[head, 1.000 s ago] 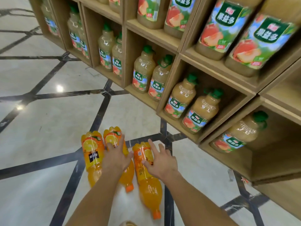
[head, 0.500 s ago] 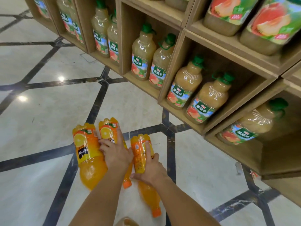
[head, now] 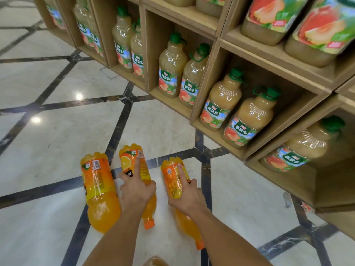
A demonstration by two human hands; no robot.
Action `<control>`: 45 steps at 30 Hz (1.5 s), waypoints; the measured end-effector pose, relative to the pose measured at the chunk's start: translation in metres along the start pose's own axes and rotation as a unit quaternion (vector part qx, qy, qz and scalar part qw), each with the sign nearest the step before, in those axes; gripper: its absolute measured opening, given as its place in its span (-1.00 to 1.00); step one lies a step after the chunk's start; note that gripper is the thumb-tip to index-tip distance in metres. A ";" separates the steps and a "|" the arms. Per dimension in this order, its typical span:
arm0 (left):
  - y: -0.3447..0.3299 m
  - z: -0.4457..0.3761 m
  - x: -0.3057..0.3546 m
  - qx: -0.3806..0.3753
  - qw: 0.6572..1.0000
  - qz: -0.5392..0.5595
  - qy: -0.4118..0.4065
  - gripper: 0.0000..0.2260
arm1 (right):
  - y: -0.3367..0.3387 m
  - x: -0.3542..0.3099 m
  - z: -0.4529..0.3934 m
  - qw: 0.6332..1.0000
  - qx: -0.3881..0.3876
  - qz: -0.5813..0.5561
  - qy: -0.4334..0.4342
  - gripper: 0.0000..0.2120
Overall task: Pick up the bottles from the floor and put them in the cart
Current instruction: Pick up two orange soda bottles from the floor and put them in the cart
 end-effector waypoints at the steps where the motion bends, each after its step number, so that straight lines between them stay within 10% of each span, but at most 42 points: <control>1: 0.005 0.002 0.002 0.006 1.000 0.009 0.007 -0.15 | 0.007 0.000 -0.002 1.000 0.006 -0.005 -0.005 0.13; 12: 0.171 0.023 0.077 0.050 0.991 0.041 -0.119 -0.11 | 0.195 -0.068 0.045 0.994 0.101 -0.014 0.047 0.17; 25: 0.612 0.183 0.225 0.193 0.963 0.062 -0.177 -0.09 | 0.501 -0.296 0.293 0.971 0.161 -0.024 0.174 0.14; 36: 0.972 0.374 0.268 0.302 0.945 0.025 -0.127 -0.12 | 0.709 -0.506 0.535 0.943 0.151 -0.010 0.298 0.18; 45: 1.116 0.530 0.216 0.446 0.894 0.050 0.008 -0.12 | 0.766 -0.649 0.681 0.874 0.110 0.031 0.473 0.18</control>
Point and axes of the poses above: each hand's wrist, its own z-axis away from the middle knuckle, its own y-axis out of the back of the hand, x = y × z, the point moved 9 cm from there along -z, towards the middle knuckle, and after that the axes turned 3 degrees about -y, right-handed, at the moved point
